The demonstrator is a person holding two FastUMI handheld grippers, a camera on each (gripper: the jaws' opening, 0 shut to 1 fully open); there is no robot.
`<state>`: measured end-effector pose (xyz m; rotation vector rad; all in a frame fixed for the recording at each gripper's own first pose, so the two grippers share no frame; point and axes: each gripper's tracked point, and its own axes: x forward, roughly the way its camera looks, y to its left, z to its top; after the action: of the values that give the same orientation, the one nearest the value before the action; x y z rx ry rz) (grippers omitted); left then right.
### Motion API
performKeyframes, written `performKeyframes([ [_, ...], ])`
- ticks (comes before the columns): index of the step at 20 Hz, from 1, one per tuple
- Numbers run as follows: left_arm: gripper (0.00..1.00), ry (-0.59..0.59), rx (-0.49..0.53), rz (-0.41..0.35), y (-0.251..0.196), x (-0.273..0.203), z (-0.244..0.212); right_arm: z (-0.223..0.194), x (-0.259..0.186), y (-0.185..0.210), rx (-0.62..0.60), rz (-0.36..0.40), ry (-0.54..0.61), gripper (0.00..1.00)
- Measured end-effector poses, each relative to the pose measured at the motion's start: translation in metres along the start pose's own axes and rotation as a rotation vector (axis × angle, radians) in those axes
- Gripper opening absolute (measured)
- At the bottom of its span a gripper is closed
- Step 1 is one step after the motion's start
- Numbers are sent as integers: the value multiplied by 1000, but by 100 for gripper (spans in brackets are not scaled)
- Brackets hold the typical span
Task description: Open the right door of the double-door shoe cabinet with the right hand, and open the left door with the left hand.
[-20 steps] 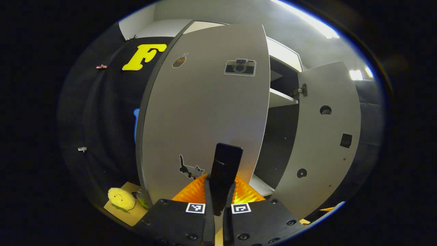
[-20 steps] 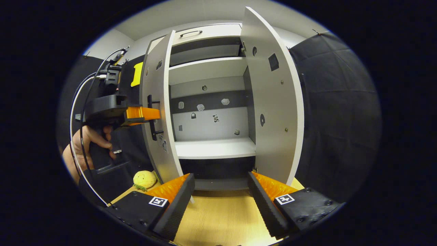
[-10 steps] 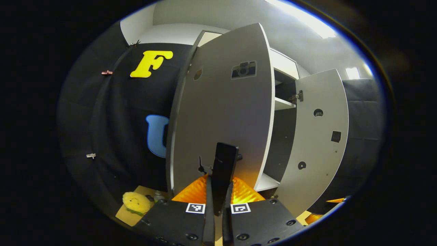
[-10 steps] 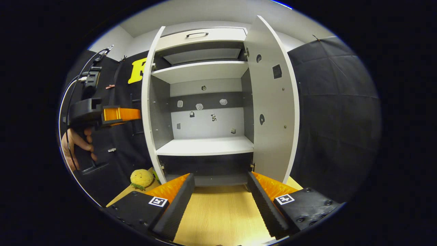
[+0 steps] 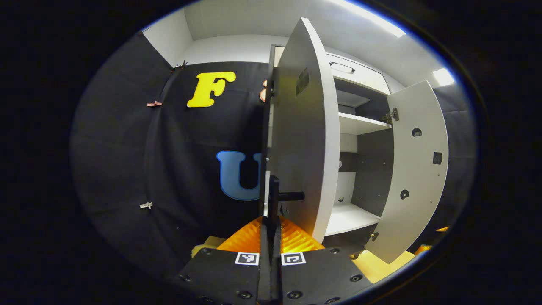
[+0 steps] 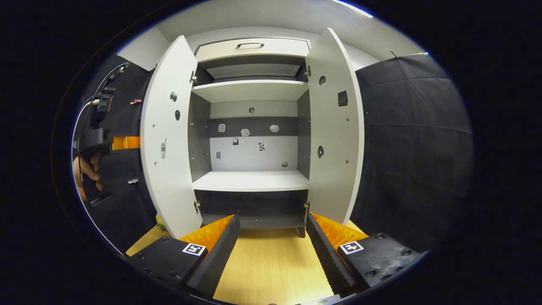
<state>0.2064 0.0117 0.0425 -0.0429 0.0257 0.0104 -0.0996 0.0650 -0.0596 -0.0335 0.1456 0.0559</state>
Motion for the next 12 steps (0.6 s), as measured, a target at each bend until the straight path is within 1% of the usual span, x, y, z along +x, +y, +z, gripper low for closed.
performKeyframes([
  [1, 5, 4, 0, 28, 4, 0, -1, 3, -1, -4, 6, 0, -5, 98],
  [2, 5, 11, -1, 38, 6, -2, -3, 6, -1, -8, 10, 1, -9, 98],
  [3, 5, 17, -35, -6, -5, -3, -3, 8, -3, -13, 14, 4, -11, 98],
  [4, 5, 18, -77, -23, -16, -5, -2, 7, -5, -18, 17, 10, -11, 98],
  [5, 5, 25, -91, -9, -19, -4, -2, 6, -7, -22, 17, 19, -8, 98],
  [9, 5, 4, -78, 43, -32, -16, 9, 1, -12, -42, 35, 64, 22, 98],
  [12, 5, -4, -97, 83, -39, -39, 15, 6, -13, -54, 71, 92, 20, 98],
])
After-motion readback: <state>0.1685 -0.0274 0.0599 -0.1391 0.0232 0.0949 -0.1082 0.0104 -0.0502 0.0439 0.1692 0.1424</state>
